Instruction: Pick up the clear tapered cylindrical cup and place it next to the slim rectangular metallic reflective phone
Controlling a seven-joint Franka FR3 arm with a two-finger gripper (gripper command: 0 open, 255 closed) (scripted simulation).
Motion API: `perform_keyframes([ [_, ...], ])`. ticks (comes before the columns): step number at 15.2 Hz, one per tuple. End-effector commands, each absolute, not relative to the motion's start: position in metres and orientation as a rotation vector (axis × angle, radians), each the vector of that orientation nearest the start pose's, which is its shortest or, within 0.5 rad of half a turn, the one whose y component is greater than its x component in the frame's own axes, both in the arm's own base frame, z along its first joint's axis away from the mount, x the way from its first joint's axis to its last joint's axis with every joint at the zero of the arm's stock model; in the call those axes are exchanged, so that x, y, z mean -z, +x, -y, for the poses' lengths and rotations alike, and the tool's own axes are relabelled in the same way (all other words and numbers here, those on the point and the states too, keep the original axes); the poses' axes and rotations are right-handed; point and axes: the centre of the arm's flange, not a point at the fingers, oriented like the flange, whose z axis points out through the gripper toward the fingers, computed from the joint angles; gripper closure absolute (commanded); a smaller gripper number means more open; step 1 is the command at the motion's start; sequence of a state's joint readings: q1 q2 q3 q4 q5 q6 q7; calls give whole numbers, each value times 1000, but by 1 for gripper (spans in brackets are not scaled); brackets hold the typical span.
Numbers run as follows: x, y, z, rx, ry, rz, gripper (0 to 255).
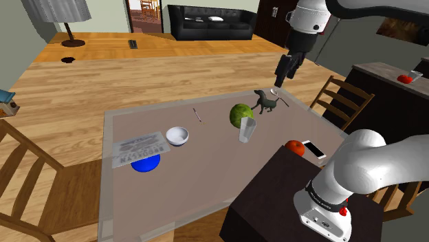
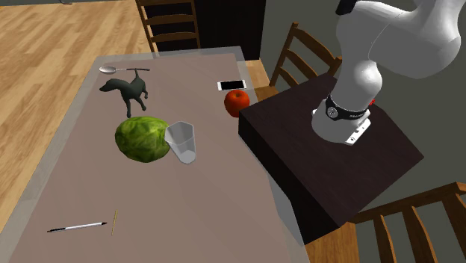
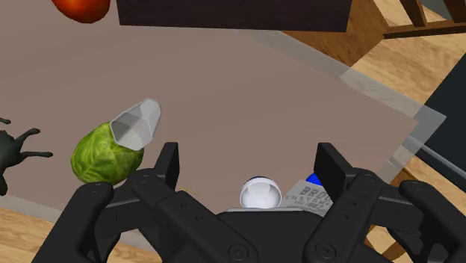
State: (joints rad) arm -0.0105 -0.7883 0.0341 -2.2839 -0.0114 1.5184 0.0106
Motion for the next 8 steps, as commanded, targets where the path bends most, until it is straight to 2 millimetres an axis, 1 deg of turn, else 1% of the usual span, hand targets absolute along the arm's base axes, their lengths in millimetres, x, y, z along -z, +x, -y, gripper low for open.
perform_keyframes([
  [1,-620,301,-10,36,-3177,4,0],
  [8,-543,339,24,16,-3190,35,0],
])
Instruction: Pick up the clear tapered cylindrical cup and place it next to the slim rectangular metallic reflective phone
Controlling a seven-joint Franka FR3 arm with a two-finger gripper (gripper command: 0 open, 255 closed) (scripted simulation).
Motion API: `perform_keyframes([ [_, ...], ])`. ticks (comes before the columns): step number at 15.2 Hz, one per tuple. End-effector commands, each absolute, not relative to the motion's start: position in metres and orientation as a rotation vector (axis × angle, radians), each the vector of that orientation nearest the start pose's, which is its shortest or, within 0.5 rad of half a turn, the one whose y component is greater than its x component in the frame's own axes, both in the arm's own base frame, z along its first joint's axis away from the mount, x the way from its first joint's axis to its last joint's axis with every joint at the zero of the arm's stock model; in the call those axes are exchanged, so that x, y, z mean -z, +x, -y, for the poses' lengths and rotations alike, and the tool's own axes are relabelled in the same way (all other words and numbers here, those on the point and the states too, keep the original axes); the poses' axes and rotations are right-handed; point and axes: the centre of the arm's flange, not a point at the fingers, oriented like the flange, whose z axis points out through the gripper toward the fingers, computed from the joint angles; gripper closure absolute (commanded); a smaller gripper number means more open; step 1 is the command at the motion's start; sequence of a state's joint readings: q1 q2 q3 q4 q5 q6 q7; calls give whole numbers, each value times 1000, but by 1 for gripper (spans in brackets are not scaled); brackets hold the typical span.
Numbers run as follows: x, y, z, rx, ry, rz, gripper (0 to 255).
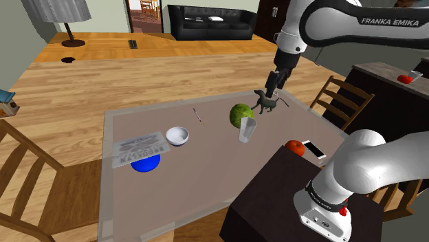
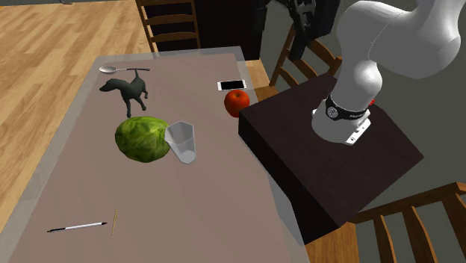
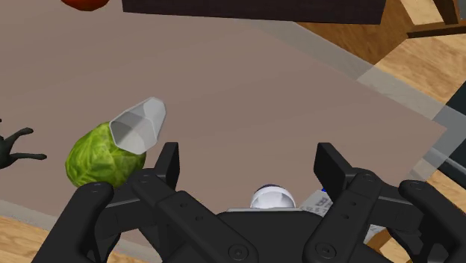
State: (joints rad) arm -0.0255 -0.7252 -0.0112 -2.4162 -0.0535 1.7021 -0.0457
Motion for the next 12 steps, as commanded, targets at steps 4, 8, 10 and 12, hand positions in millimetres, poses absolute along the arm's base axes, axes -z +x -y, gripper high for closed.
perform_keyframes([
  [4,-499,361,43,4,-3197,53,0],
  [8,-455,382,63,-7,-3204,71,0],
  [10,-433,393,73,-13,-3208,80,0],
  [12,-411,404,82,-19,-3211,89,0],
])
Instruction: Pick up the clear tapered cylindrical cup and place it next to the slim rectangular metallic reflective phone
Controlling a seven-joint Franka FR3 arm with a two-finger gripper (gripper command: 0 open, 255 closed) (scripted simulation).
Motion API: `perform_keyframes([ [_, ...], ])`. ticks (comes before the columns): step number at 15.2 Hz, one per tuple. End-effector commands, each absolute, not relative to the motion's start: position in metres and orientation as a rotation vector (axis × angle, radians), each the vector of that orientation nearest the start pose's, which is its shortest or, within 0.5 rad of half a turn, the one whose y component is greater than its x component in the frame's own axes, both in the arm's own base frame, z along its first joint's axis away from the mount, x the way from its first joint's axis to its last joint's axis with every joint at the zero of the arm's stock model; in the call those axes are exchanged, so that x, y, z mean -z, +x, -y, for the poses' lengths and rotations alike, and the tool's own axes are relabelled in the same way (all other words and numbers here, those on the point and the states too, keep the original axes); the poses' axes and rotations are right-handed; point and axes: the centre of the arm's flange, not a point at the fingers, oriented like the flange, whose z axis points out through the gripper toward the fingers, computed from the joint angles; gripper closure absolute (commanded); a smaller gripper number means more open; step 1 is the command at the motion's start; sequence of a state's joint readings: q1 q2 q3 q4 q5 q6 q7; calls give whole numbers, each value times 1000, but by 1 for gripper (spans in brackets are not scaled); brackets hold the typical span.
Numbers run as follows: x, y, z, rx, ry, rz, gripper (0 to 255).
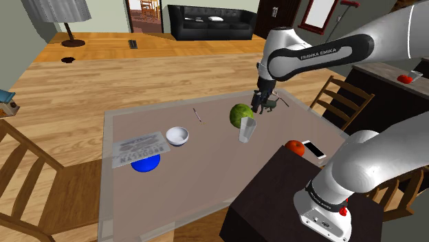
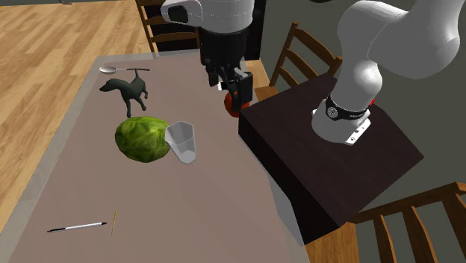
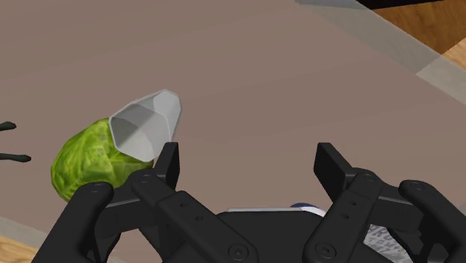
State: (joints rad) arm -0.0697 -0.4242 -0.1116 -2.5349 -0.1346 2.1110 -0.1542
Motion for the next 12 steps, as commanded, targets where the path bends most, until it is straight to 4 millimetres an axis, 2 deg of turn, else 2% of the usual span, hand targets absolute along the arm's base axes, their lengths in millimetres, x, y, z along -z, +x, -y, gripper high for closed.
perform_keyframes([
  [1,-399,409,87,-22,-3213,94,0],
  [12,-278,467,142,-55,-3231,144,0],
])
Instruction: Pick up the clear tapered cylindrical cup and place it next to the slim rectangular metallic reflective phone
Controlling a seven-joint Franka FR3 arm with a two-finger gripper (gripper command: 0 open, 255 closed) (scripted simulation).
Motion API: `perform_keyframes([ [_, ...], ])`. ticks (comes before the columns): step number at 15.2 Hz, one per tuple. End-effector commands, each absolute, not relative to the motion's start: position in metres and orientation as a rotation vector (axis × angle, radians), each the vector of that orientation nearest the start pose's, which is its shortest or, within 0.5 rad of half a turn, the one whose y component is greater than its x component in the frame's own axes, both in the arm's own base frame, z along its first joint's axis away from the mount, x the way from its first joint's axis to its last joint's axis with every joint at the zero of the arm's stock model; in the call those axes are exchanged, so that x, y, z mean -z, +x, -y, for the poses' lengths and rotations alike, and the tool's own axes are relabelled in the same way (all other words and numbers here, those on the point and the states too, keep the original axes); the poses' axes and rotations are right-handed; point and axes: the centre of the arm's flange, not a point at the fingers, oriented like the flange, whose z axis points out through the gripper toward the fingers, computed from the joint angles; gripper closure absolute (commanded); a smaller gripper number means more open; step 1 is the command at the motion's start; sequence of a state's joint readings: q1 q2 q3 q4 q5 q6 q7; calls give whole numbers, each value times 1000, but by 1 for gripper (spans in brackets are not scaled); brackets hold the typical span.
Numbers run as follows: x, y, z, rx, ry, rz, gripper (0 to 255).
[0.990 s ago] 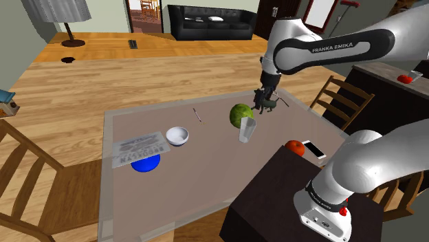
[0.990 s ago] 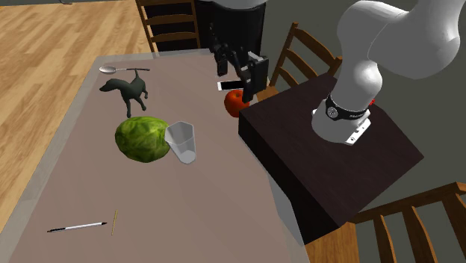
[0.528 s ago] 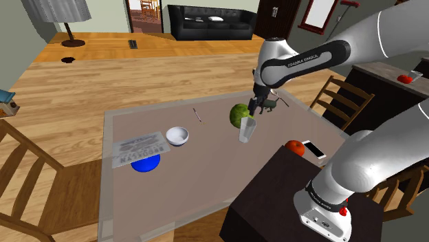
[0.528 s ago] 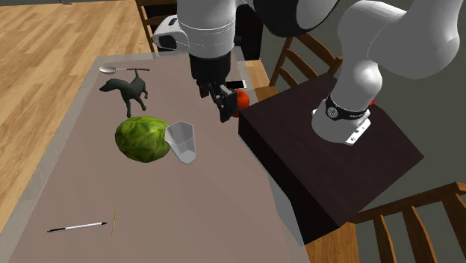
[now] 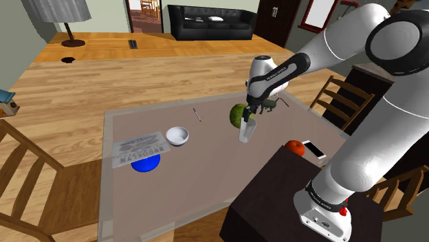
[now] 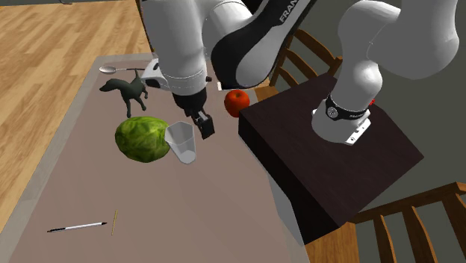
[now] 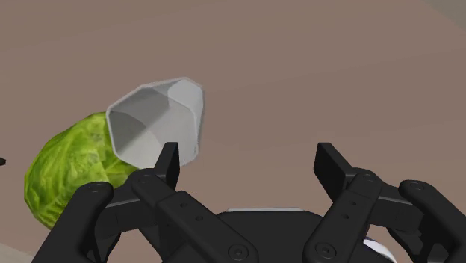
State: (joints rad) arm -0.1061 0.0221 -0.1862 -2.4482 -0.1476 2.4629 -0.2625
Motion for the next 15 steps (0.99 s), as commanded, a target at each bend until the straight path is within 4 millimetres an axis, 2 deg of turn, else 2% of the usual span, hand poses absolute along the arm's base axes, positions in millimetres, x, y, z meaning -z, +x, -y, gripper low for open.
perform_keyframes([
  [1,-267,472,147,-58,-3233,148,0],
  [8,-189,508,182,-79,-3244,181,0],
  [15,-151,510,189,-81,-3245,184,0],
])
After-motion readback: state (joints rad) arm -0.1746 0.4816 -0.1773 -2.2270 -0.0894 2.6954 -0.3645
